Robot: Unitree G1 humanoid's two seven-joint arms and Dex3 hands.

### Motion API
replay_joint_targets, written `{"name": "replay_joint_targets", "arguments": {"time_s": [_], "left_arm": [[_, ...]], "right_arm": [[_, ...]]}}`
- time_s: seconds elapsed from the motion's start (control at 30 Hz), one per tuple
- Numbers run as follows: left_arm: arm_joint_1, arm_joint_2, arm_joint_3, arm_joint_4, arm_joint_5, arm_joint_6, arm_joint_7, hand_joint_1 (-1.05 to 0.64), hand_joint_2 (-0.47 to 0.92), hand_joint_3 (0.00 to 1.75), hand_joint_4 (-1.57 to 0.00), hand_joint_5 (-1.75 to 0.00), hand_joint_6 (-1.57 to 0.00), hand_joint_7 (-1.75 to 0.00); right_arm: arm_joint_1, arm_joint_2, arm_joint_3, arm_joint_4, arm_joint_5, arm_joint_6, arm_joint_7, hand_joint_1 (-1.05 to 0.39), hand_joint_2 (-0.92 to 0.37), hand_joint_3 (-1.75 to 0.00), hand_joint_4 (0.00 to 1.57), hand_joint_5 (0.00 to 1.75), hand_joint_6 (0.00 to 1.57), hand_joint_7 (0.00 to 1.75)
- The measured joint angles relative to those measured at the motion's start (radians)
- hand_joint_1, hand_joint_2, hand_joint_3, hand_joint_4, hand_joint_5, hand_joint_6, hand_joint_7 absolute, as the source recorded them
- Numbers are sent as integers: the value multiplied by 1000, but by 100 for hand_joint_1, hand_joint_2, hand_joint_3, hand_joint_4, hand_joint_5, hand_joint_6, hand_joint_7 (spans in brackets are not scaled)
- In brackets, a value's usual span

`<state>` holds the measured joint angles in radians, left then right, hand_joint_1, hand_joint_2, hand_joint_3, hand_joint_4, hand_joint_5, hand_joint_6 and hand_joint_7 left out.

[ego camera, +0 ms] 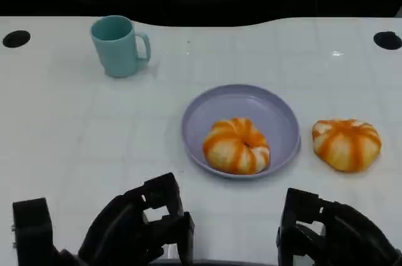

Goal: Grasp the bread from the table and place it into the plate.

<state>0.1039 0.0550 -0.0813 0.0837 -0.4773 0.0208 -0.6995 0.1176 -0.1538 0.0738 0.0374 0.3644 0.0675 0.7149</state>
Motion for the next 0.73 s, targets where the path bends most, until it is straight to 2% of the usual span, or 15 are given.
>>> {"name": "replay_joint_targets", "arguments": {"time_s": [0.73], "left_arm": [[-46,1,39,66,0,47,-48,-66,92,20,-87,-175,-63,-175]], "right_arm": [[-32,12,1,46,-4,-32,-6,-51,-92,-40,61,175,44,170]]}}
